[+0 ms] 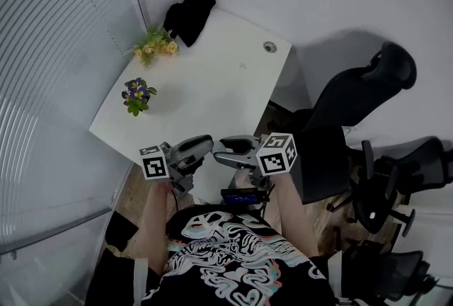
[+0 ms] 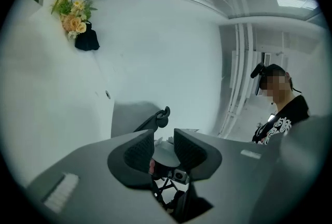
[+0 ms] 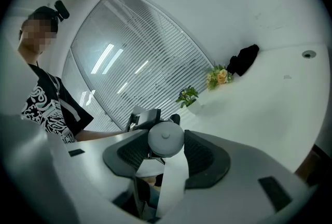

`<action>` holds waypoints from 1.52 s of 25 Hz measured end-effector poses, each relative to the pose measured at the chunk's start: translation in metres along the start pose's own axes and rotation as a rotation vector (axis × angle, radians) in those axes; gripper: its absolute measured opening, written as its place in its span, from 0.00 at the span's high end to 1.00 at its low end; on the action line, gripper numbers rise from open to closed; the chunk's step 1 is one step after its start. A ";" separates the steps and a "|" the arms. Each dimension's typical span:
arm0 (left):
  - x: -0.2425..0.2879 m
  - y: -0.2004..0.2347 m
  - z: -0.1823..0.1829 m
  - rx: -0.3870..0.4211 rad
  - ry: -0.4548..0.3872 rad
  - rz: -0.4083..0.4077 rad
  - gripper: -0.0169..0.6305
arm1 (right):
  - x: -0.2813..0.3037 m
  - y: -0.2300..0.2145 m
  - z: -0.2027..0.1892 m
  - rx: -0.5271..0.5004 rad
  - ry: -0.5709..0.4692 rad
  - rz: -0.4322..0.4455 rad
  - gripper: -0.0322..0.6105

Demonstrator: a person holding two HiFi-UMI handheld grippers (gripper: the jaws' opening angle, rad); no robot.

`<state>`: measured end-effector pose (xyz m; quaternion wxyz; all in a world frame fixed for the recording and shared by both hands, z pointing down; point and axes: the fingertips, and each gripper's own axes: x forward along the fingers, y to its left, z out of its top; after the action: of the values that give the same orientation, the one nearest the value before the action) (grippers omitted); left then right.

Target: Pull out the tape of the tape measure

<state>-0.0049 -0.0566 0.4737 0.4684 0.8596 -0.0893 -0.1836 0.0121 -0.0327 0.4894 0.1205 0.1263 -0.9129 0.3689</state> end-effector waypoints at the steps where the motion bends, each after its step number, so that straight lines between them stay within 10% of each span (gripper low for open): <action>1: 0.001 -0.001 -0.001 -0.008 -0.001 -0.011 0.81 | -0.002 0.001 0.000 -0.001 -0.001 0.006 0.61; 19: -0.002 -0.012 0.005 -0.169 -0.085 -0.165 0.93 | -0.009 0.018 0.005 0.048 -0.047 0.166 0.61; 29: 0.002 -0.021 -0.010 -0.237 0.003 -0.252 0.96 | -0.021 0.029 0.000 0.086 0.003 0.280 0.61; 38: 0.015 0.001 0.004 -0.265 -0.091 -0.121 0.96 | -0.027 0.001 0.018 0.119 -0.179 0.155 0.61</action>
<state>0.0070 -0.0656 0.4692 0.5615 0.7847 -0.0336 -0.2604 0.0346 -0.0403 0.4678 0.0019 0.0947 -0.9035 0.4179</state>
